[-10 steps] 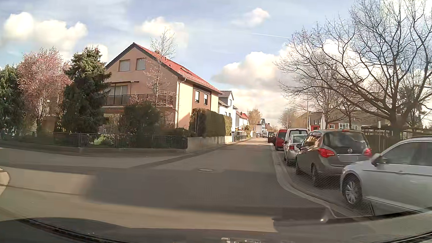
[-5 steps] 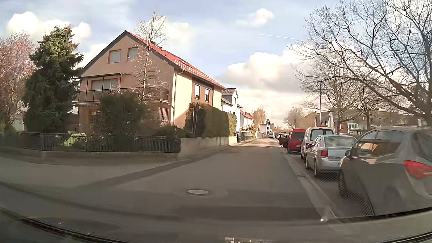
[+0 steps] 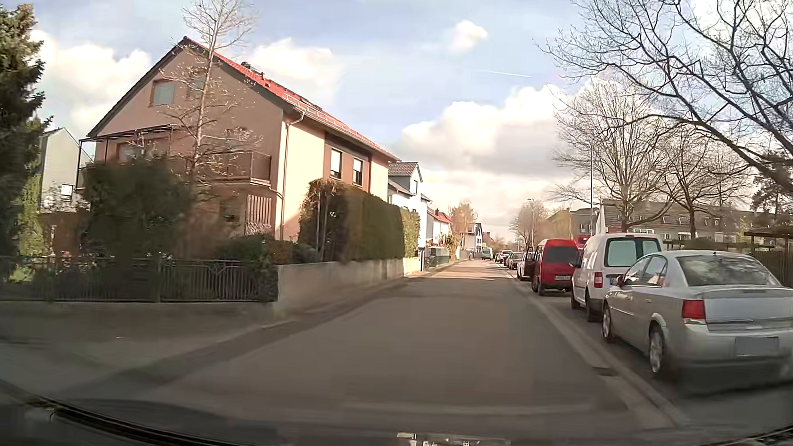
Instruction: Follow the waypoints while adhering to traffic rules and regulations
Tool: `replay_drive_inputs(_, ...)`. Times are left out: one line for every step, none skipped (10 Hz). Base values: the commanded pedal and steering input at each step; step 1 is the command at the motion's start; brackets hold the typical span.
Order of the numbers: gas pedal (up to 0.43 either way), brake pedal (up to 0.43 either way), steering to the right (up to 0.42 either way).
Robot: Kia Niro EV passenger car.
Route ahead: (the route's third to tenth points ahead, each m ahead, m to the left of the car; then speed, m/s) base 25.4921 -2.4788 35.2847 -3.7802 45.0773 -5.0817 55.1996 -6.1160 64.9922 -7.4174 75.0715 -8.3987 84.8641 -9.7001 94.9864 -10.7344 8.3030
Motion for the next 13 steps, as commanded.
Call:
replay_drive_inputs(0.110,0.000,0.053)
replay_drive_inputs(0.110,0.000,0.054)
replay_drive_inputs(0.110,0.000,0.055)
replay_drive_inputs(0.150,0.000,0.055)
replay_drive_inputs(0.150,0.000,0.055)
replay_drive_inputs(0.150,0.000,0.054)
replay_drive_inputs(0.150,0.000,0.053)
replay_drive_inputs(0.150,0.000,0.048)
replay_drive_inputs(0.150,0.000,0.039)
replay_drive_inputs(0.150,0.000,0.034)
replay_drive_inputs(0.150,0.000,0.032)
replay_drive_inputs(0.150,0.000,0.032)
replay_drive_inputs(0.150,0.000,0.030)
